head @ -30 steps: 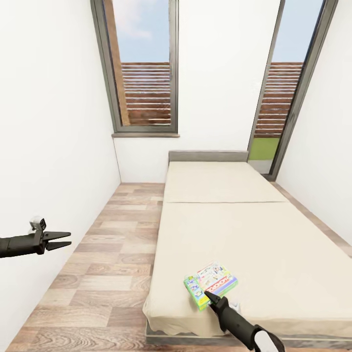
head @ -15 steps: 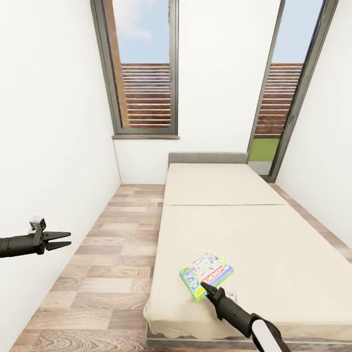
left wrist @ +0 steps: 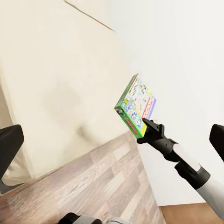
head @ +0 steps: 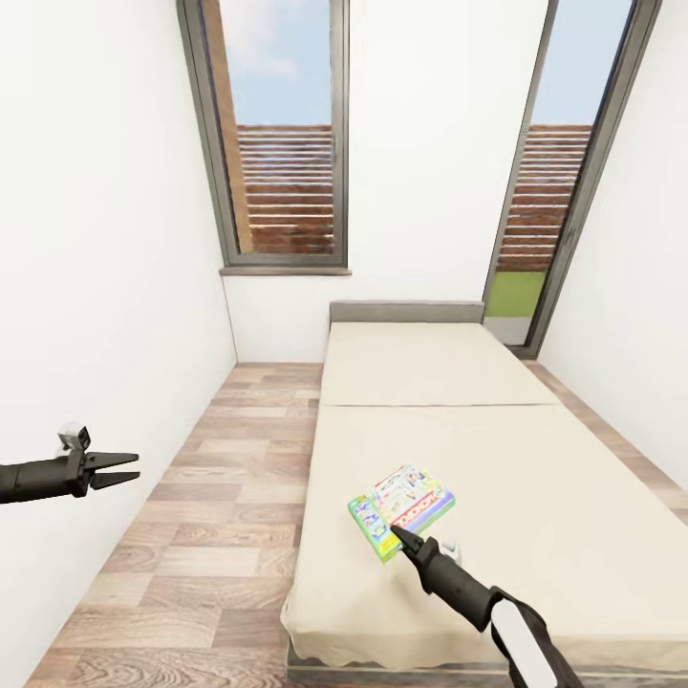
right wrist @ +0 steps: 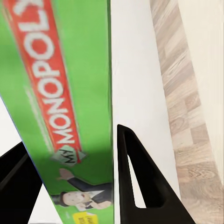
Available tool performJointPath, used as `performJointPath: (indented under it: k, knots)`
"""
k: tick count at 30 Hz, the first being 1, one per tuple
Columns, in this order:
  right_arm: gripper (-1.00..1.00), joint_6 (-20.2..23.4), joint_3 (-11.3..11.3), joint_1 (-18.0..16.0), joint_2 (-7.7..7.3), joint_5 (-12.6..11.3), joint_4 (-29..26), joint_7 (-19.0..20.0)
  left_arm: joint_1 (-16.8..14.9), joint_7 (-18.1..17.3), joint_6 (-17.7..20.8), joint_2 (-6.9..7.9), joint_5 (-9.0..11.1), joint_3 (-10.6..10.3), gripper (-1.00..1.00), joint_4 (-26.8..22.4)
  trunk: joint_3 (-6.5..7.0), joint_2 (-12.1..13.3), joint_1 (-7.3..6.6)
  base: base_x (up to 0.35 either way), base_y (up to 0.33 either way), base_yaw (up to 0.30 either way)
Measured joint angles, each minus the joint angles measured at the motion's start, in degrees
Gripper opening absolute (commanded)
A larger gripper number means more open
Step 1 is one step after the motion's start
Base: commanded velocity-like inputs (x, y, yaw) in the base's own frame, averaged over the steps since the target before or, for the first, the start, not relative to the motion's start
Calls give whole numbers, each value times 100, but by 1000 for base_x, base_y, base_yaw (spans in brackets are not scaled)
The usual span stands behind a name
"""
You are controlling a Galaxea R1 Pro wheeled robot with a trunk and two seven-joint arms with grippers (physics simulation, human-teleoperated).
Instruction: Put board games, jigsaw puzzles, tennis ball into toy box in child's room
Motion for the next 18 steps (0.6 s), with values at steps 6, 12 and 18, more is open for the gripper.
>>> performJointPath:
  k: [6,12,18]
  knots:
    - [-100,-1,28,26,-4,13,-102,9,0,0,-8,-2,0,1,100,0,108,241,-132,0,0,0]
    - [-100,-2,26,46,-8,14,-124,17,0,0,-11,-5,0,-5,100,0,215,482,-264,0,0,0]
    - [-100,-5,33,54,-2,15,-124,42,0,0,-12,-8,0,-5,100,2,323,722,-395,0,0,0]
